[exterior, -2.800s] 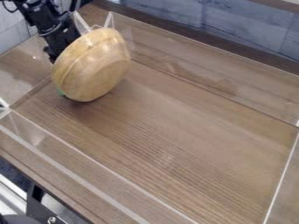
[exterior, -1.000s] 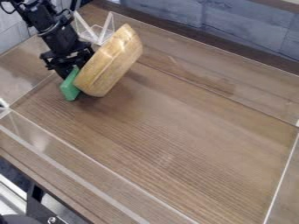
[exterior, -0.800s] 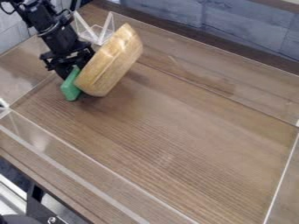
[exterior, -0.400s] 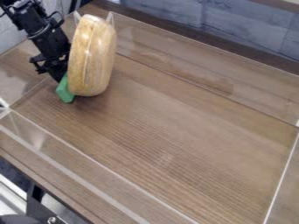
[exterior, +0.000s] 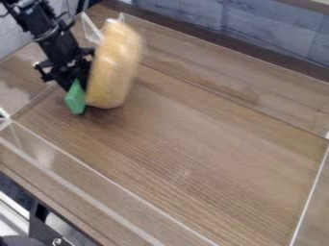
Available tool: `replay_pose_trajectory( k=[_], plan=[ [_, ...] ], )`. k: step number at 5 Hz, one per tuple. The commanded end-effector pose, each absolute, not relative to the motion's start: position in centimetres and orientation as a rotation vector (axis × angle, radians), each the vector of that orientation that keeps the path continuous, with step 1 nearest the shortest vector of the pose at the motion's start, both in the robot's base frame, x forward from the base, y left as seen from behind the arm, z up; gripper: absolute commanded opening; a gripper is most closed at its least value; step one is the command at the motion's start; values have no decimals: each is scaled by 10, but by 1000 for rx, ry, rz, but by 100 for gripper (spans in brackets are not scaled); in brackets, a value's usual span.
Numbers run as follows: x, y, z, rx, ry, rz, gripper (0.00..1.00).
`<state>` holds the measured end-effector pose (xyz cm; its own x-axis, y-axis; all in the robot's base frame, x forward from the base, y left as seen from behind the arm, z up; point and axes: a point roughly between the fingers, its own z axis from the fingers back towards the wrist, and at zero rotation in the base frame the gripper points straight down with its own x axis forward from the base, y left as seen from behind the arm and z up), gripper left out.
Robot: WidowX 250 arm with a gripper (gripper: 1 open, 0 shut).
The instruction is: Put green stick into wooden bowl
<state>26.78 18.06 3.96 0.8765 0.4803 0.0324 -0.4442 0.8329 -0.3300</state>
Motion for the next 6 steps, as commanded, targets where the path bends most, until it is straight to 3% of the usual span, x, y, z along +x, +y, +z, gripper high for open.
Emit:
replay_pose_trajectory(
  k=[1, 6],
  plan=[
    [278, 177, 82, -307, -169, 491, 0],
    [285, 155, 137, -359, -165, 485, 0]
  ],
)
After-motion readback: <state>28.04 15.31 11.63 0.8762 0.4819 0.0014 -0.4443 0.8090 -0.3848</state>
